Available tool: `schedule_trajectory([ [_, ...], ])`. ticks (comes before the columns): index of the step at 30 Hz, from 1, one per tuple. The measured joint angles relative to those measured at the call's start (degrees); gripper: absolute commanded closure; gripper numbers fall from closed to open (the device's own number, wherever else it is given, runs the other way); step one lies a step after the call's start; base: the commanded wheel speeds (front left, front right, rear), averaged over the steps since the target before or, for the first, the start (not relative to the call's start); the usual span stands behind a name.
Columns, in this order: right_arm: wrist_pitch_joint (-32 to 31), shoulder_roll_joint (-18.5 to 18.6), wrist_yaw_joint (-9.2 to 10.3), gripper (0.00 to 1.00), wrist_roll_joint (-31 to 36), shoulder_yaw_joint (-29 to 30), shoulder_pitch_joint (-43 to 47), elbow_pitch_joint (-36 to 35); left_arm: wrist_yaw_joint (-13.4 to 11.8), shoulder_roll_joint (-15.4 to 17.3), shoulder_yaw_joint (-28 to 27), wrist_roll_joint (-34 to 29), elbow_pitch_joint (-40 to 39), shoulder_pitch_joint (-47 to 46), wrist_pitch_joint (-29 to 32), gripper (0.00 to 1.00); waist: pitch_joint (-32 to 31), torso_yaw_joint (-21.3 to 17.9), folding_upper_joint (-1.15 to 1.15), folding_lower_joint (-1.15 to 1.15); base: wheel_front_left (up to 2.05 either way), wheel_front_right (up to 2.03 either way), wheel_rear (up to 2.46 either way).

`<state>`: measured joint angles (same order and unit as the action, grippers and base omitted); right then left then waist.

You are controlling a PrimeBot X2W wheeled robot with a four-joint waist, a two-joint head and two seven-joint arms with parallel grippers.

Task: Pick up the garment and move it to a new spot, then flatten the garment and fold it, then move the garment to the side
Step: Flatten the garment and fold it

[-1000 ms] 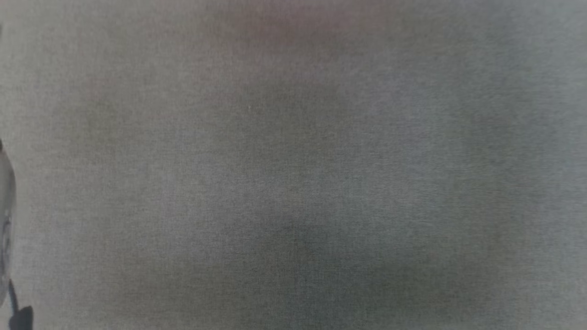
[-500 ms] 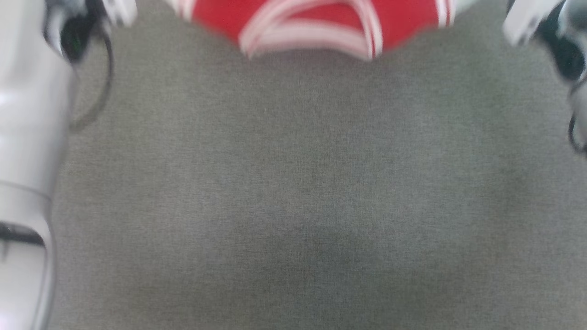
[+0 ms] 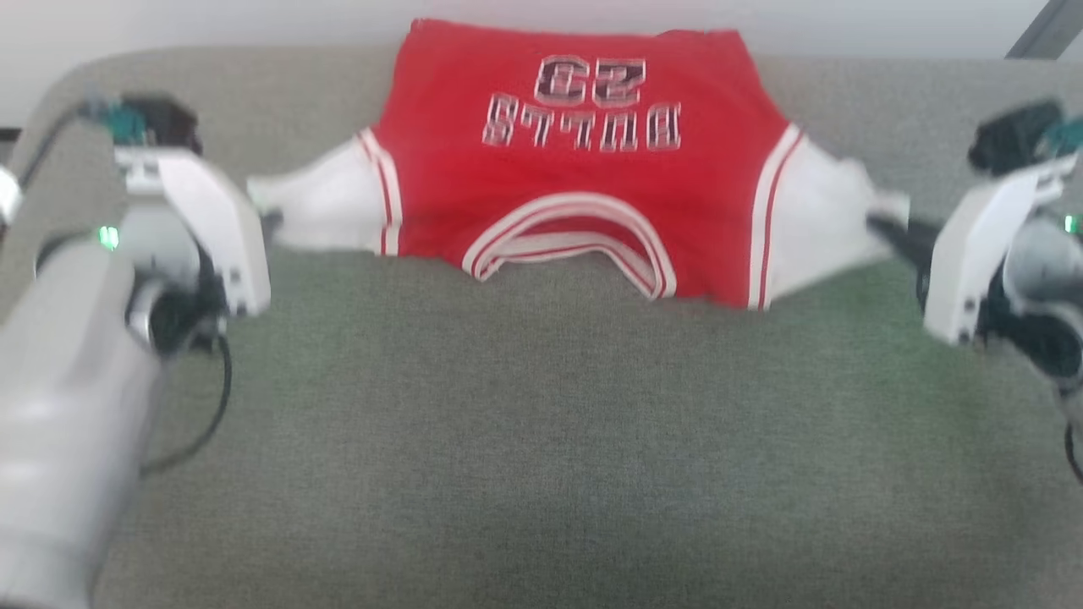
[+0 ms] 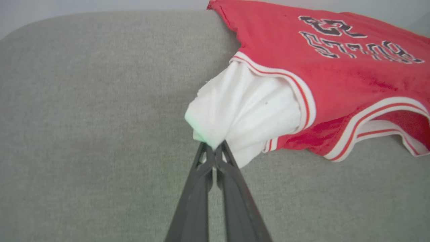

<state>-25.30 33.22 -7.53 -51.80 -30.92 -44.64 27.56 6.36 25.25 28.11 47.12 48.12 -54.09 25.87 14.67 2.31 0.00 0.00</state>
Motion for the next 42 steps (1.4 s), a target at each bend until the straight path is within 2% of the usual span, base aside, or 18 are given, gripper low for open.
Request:
schedule_trajectory([
  [3,-4.1,1.9,-0.01,1.00,-1.4,1.1,5.2,-3.6,-2.5,2.4,-0.5,1.3,-7.2,7.1,2.3,1.00,-1.4,0.0,0.00,0.00,0.00,0.00,0.00],
  [8,-10.5,4.7,-0.01,1.00,-2.4,4.1,13.8,-9.2,-8.6,7.8,-2.4,3.8,-23.1,19.1,6.2,1.00,-3.2,0.2,0.00,0.00,0.00,0.00,0.00],
  [15,-20.0,7.4,-0.01,1.00,-3.4,9.5,26.5,-18.0,-19.8,15.2,-5.4,7.1,-46.2,37.2,11.6,1.00,-4.3,0.1,0.00,0.00,0.00,0.00,0.00],
  [19,-25.7,8.2,-0.01,1.00,-3.2,13.6,33.6,-23.6,-25.9,17.9,-7.5,8.9,-56.0,46.0,13.0,1.00,-4.4,0.1,0.00,0.00,0.00,0.00,0.00],
  [21,-28.2,8.1,-0.01,1.00,-2.6,16.0,36.8,-26.2,-28.1,18.8,-8.0,8.9,-59.6,49.1,13.4,1.00,-4.3,0.2,0.00,0.00,0.00,0.00,0.00],
  [25,-30.8,5.6,0.00,1.00,0.2,21.1,41.7,-30.5,-30.1,19.5,-8.4,8.8,-63.9,52.6,12.8,1.00,-3.7,0.6,0.00,0.00,0.00,0.00,0.00],
  [31,-30.1,-0.8,0.00,1.00,7.4,24.1,44.5,-31.1,-29.9,17.7,-7.6,8.5,-63.9,52.9,11.3,1.00,-2.5,1.3,0.00,0.00,0.00,0.00,0.00],
  [32,-29.8,-1.7,0.00,0.82,8.3,24.4,44.5,-30.6,-29.7,17.1,-7.3,8.5,-63.6,52.8,10.8,1.00,-2.3,1.4,0.00,0.00,0.00,0.00,0.00],
  [33,-29.5,-2.5,0.00,0.59,9.2,24.7,44.5,-29.8,-29.3,16.5,-6.9,8.5,-63.3,52.5,10.7,1.00,-2.1,1.5,0.00,0.00,0.00,0.00,0.00],
  [34,-29.2,-2.9,-0.01,0.00,10.3,24.8,44.5,-29.4,-29.2,16.1,-6.6,8.3,-62.9,52.1,10.4,1.00,-1.8,1.6,0.00,0.00,0.00,0.00,0.00],
  [42,-28.5,-5.1,-0.02,0.00,12.2,28.6,42.3,-32.2,-27.7,13.9,-5.2,7.1,-61.6,49.1,9.3,1.00,0.0,2.0,0.00,0.00,0.00,0.00,0.00],
])
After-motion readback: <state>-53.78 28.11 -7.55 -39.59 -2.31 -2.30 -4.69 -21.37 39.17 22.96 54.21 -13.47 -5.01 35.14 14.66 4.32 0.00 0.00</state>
